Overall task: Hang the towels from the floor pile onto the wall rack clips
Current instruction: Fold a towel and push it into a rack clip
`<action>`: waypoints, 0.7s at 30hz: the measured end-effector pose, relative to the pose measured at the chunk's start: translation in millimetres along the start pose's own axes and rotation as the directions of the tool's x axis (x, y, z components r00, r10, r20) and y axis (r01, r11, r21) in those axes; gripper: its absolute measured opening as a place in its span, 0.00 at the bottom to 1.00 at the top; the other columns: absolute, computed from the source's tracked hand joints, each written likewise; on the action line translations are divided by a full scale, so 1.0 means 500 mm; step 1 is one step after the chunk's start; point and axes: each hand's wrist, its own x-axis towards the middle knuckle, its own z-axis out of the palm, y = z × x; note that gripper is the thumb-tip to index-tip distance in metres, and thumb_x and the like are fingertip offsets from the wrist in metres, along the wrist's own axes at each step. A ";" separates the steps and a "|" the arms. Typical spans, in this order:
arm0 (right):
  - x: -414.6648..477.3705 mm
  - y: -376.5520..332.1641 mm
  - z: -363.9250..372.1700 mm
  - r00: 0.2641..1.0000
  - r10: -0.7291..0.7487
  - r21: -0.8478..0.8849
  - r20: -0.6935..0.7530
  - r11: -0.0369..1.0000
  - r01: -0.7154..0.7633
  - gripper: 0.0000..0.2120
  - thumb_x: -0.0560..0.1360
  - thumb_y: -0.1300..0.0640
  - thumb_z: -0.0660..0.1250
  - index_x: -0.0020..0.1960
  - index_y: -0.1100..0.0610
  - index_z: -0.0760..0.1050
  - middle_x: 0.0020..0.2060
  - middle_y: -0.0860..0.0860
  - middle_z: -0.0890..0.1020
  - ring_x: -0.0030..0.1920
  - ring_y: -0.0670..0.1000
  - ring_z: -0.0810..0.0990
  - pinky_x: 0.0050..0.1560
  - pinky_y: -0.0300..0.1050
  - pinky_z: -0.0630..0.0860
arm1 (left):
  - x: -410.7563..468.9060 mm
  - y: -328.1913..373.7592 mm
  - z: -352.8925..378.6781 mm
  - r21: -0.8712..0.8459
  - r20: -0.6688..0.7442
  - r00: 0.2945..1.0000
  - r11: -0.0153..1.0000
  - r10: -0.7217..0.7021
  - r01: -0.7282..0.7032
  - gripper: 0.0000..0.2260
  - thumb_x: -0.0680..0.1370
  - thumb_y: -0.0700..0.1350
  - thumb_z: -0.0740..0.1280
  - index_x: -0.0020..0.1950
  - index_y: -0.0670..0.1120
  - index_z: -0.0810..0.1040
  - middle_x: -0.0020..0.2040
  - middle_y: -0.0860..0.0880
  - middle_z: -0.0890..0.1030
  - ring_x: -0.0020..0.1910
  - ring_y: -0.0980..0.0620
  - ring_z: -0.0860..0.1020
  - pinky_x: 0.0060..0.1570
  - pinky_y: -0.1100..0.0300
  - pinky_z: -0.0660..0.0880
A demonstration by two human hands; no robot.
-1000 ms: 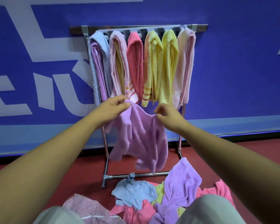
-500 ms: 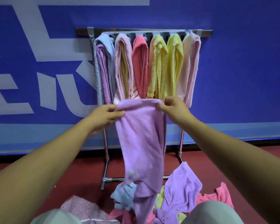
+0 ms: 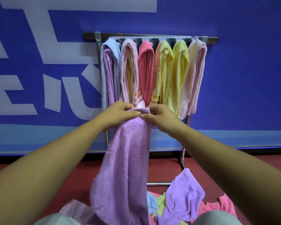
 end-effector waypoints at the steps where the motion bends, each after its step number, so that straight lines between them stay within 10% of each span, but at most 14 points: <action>1: 0.003 -0.003 -0.006 0.999 -0.015 -0.037 -0.034 0.999 0.014 0.16 0.74 0.55 0.72 0.38 0.66 0.71 0.28 0.47 0.69 0.30 0.44 0.67 0.33 0.41 0.66 | -0.001 -0.006 -0.006 0.021 0.023 1.000 1.000 0.003 -0.003 0.10 0.76 0.49 0.72 0.38 0.46 0.80 0.28 0.57 0.72 0.27 0.62 0.68 0.28 0.69 0.63; 11: 0.034 0.033 -0.098 0.925 0.092 -0.229 -0.367 0.956 -0.186 0.15 0.75 0.51 0.67 0.43 0.64 0.80 0.31 0.52 0.74 0.33 0.49 0.71 0.34 0.45 0.67 | -0.042 -0.177 -0.073 0.575 0.383 0.881 0.818 -0.277 0.008 0.11 0.72 0.54 0.69 0.35 0.50 0.76 0.31 0.56 0.74 0.32 0.57 0.70 0.38 0.58 0.70; 15: 0.033 0.037 -0.105 0.891 0.125 -0.275 -0.436 0.925 -0.264 0.13 0.75 0.54 0.67 0.39 0.64 0.78 0.29 0.53 0.73 0.31 0.50 0.71 0.32 0.44 0.66 | -0.047 -0.199 -0.072 0.518 0.251 0.925 0.847 -0.284 0.120 0.04 0.78 0.45 0.66 0.44 0.47 0.78 0.41 0.50 0.80 0.40 0.54 0.76 0.48 0.56 0.74; 21: 0.015 0.058 -0.132 0.804 0.213 -0.187 -0.555 0.910 -0.370 0.09 0.74 0.58 0.66 0.36 0.60 0.75 0.27 0.52 0.74 0.28 0.50 0.73 0.30 0.43 0.69 | -0.025 -0.149 -0.081 0.591 -0.028 0.999 0.806 -0.014 0.028 0.11 0.80 0.44 0.65 0.39 0.53 0.68 0.38 0.51 0.77 0.41 0.47 0.75 0.37 0.56 0.68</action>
